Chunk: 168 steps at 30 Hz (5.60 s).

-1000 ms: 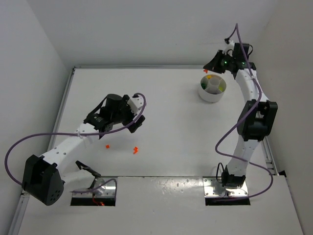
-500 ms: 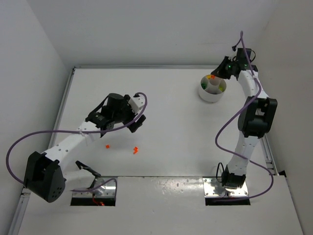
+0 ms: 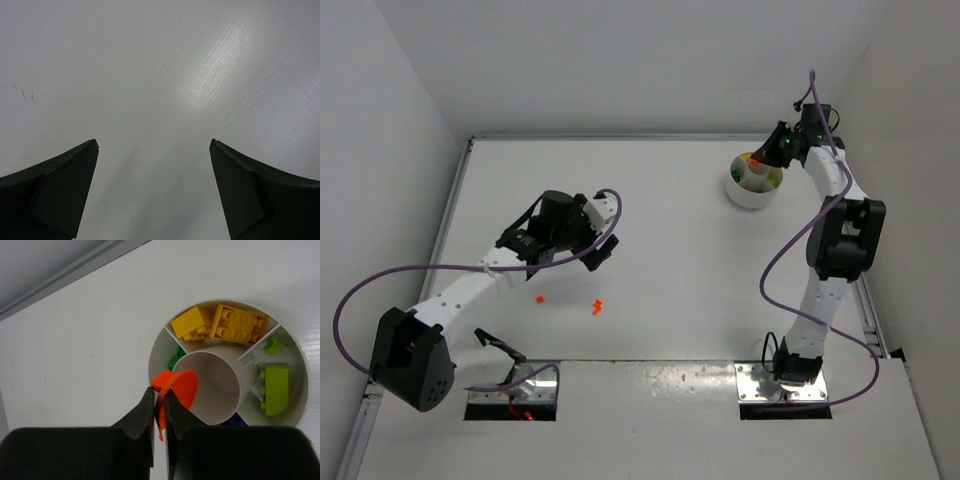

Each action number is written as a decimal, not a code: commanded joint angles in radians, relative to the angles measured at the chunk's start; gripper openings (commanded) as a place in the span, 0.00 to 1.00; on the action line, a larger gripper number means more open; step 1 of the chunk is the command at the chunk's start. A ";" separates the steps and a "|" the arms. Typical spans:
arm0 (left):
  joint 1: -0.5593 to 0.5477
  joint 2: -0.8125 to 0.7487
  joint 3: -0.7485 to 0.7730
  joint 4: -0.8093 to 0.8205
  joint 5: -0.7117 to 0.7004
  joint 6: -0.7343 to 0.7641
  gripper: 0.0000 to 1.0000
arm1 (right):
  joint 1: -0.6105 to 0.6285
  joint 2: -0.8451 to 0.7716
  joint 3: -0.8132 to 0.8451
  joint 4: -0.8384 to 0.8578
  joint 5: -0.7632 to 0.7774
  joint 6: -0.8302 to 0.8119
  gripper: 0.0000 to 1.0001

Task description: Sort the legos into containers by color

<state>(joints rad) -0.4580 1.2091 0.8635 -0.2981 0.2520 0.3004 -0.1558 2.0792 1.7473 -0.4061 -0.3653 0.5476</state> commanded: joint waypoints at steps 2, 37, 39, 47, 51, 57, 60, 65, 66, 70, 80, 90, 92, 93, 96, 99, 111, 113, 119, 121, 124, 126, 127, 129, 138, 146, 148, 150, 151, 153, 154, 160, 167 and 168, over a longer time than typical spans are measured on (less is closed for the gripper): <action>0.010 0.003 0.037 0.019 -0.003 -0.020 1.00 | -0.005 0.012 0.000 0.013 0.014 0.018 0.12; 0.018 -0.148 -0.190 -0.249 -0.090 0.157 0.86 | 0.252 -0.429 -0.390 -0.126 -0.156 -0.534 0.52; 0.060 -0.135 -0.199 -0.250 -0.166 0.146 0.84 | 0.286 -0.438 -0.390 -0.141 -0.156 -0.586 0.52; 0.301 -0.132 -0.261 -0.354 -0.245 0.359 0.83 | 0.357 -0.418 -0.371 -0.180 -0.124 -0.670 0.52; 0.395 -0.085 -0.261 -0.374 -0.188 0.422 0.83 | 0.386 -0.383 -0.341 -0.180 -0.124 -0.670 0.52; 0.467 0.003 -0.252 -0.340 -0.117 0.489 0.80 | 0.406 -0.354 -0.319 -0.180 -0.115 -0.670 0.52; 0.467 0.012 -0.251 -0.331 -0.077 0.519 0.80 | 0.417 -0.354 -0.310 -0.171 -0.097 -0.670 0.52; 0.458 0.000 -0.261 -0.331 -0.043 0.565 0.79 | 0.426 -0.354 -0.310 -0.171 -0.087 -0.670 0.52; 0.458 0.000 -0.261 -0.331 -0.043 0.565 0.79 | 0.426 -0.354 -0.319 -0.171 -0.087 -0.670 0.52; 0.449 0.033 -0.261 -0.309 -0.023 0.565 0.74 | 0.426 -0.335 -0.310 -0.171 -0.078 -0.670 0.52; 0.410 0.092 -0.261 -0.268 -0.003 0.556 0.64 | 0.426 -0.315 -0.292 -0.171 -0.078 -0.670 0.52; 0.401 0.133 -0.281 -0.248 -0.003 0.556 0.48 | 0.426 -0.306 -0.292 -0.171 -0.069 -0.679 0.52; 0.401 0.142 -0.281 -0.248 -0.003 0.556 0.41 | 0.426 -0.306 -0.292 -0.171 -0.069 -0.680 0.52; 0.401 0.142 -0.281 -0.248 -0.003 0.556 0.39 | 0.426 -0.306 -0.292 -0.171 -0.069 -0.680 0.52; 0.401 0.142 -0.281 -0.239 0.015 0.556 0.30 | 0.426 -0.306 -0.292 -0.171 -0.078 -0.652 0.52; 0.401 0.101 -0.259 -0.265 0.099 0.556 0.25 | 0.426 -0.306 -0.304 -0.137 -0.147 -0.556 0.52; 0.300 -0.063 -0.026 -0.170 0.427 0.194 0.14 | 0.426 -0.277 -0.440 0.237 -0.595 -0.036 0.52; 0.265 -0.072 -0.005 -0.129 0.428 0.132 0.14 | 0.426 -0.236 -0.451 0.335 -0.651 0.122 0.52; 0.145 -0.083 0.029 0.042 0.428 -0.070 0.14 | 0.470 -0.143 -0.404 0.677 -0.810 0.459 0.61; 0.111 -0.092 0.039 0.117 0.428 -0.141 0.13 | 0.481 -0.114 -0.385 0.702 -0.830 0.469 0.65; 0.062 -0.092 0.039 0.184 0.397 -0.205 0.12 | 0.502 -0.093 -0.376 0.780 -0.877 0.541 0.69; 0.029 -0.092 0.039 0.241 0.362 -0.219 0.12 | 0.513 -0.082 -0.376 0.826 -0.923 0.598 0.69; 0.028 -0.083 0.039 0.257 0.349 -0.233 0.10 | 0.527 -0.073 -0.376 0.826 -0.940 0.598 0.69; 0.013 -0.074 0.039 0.306 0.336 -0.248 0.10 | 0.538 -0.073 -0.367 0.826 -0.978 0.598 0.69; -0.054 -0.031 0.039 0.376 0.274 -0.270 0.10 | 0.568 -0.064 -0.367 0.817 -1.029 0.598 0.57; -0.054 -0.031 0.029 0.367 0.233 -0.238 0.09 | 0.587 -0.064 -0.367 0.817 -1.067 0.598 0.45; -0.054 -0.031 0.029 0.367 0.221 -0.228 0.09 | 0.587 -0.064 -0.376 0.808 -1.078 0.598 0.44; -0.054 -0.031 0.029 0.367 0.191 -0.219 0.09 | 0.596 -0.064 -0.376 0.808 -1.087 0.598 0.44; -0.054 -0.031 0.029 0.367 0.191 -0.219 0.09 | 0.596 -0.064 -0.376 0.808 -1.087 0.598 0.44; -0.054 -0.031 0.029 0.367 0.191 -0.207 0.09 | 0.596 -0.064 -0.376 0.808 -1.087 0.598 0.42; -0.054 -0.031 0.029 0.367 0.191 -0.207 0.09 | 0.596 -0.064 -0.376 0.808 -1.087 0.607 0.41; -0.054 -0.040 0.020 0.378 0.221 -0.216 0.09 | 0.605 -0.054 -0.367 0.817 -1.087 0.617 0.33; -0.054 -0.040 0.020 0.378 0.221 -0.225 0.17 | 0.605 -0.054 -0.367 0.826 -1.097 0.626 0.12; -0.054 -0.040 0.020 0.378 0.221 -0.225 0.19 | 0.605 -0.054 -0.367 0.826 -1.097 0.626 0.05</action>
<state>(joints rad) -0.5056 1.1797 0.8677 0.0143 0.4793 0.0780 0.4267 2.0197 1.3453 0.3679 -1.4132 1.1751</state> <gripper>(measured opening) 0.228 0.104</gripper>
